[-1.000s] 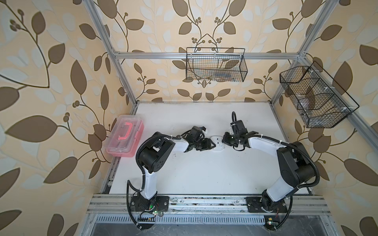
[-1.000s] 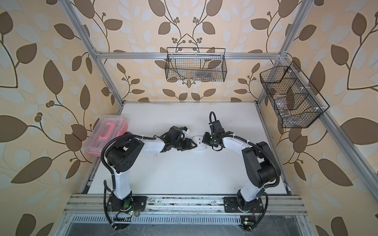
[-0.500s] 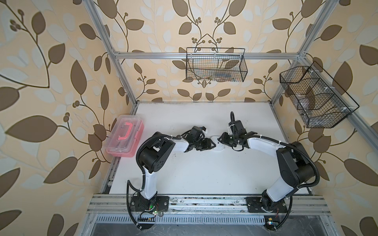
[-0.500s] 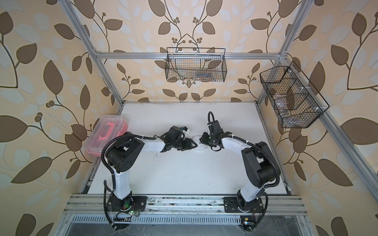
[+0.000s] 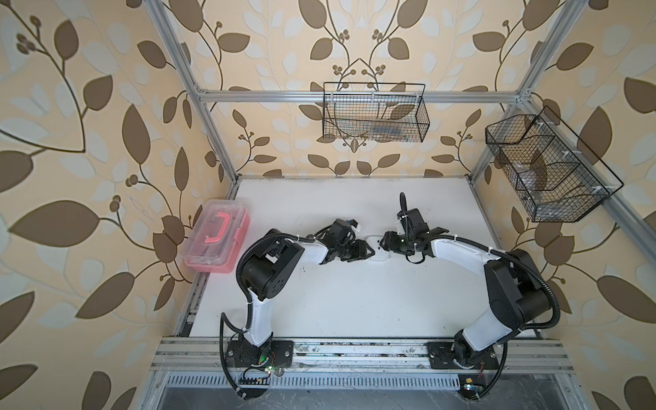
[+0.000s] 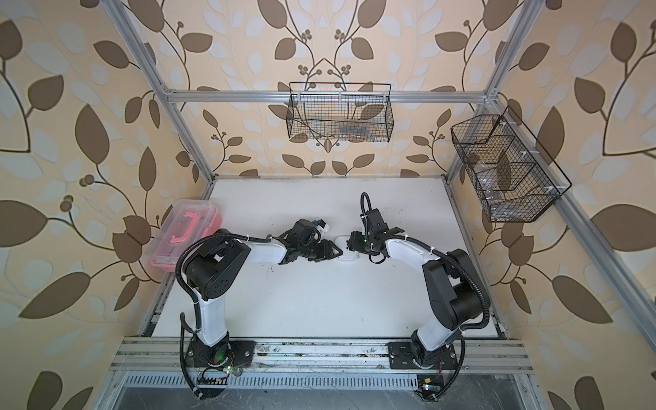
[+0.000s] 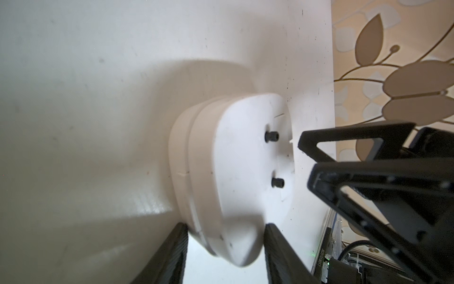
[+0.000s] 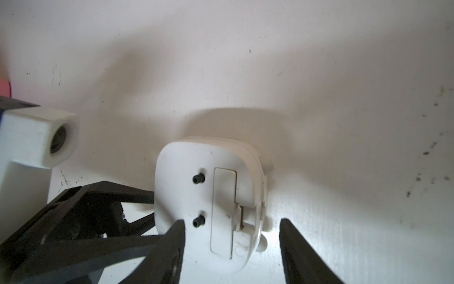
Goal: Insert the battery into the alarm
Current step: Install the cover on the alarm.
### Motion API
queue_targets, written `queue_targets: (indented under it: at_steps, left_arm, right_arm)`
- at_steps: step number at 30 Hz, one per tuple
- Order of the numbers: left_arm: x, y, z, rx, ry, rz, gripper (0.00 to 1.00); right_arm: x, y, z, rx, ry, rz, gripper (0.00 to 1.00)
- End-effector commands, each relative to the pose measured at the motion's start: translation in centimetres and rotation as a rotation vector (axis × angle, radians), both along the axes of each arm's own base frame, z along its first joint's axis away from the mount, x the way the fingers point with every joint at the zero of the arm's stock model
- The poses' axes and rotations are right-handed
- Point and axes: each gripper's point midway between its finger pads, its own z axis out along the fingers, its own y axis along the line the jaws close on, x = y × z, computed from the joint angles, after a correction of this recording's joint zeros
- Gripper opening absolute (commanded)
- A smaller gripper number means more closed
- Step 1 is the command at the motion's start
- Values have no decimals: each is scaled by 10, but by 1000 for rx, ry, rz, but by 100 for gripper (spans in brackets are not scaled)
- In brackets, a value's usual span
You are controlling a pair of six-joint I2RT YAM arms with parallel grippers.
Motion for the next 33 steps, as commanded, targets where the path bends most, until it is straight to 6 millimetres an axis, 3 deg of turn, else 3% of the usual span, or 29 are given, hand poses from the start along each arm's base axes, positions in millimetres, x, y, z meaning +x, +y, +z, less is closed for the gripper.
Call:
queue_targets:
  at_steps: [1,6,18,29,33]
  left_arm:
    - [-13,10,-27,90,57,5,52]
    - [-12,10,-28,93,60,7,52]
    - [-12,11,-29,102,63,11,52]
    - [-11,12,-18,102,34,10,57]
    - [-9,12,-17,100,30,13,60]
  right_arm:
    - [5,-4,0,3,-7,16,62]
    - [6,-3,-17,28,16,26,55]
    - [-9,-11,-45,40,78,41,27]
    - [1,-8,-11,53,-19,81,22]
    - [2,-7,-6,42,-25,105,26]
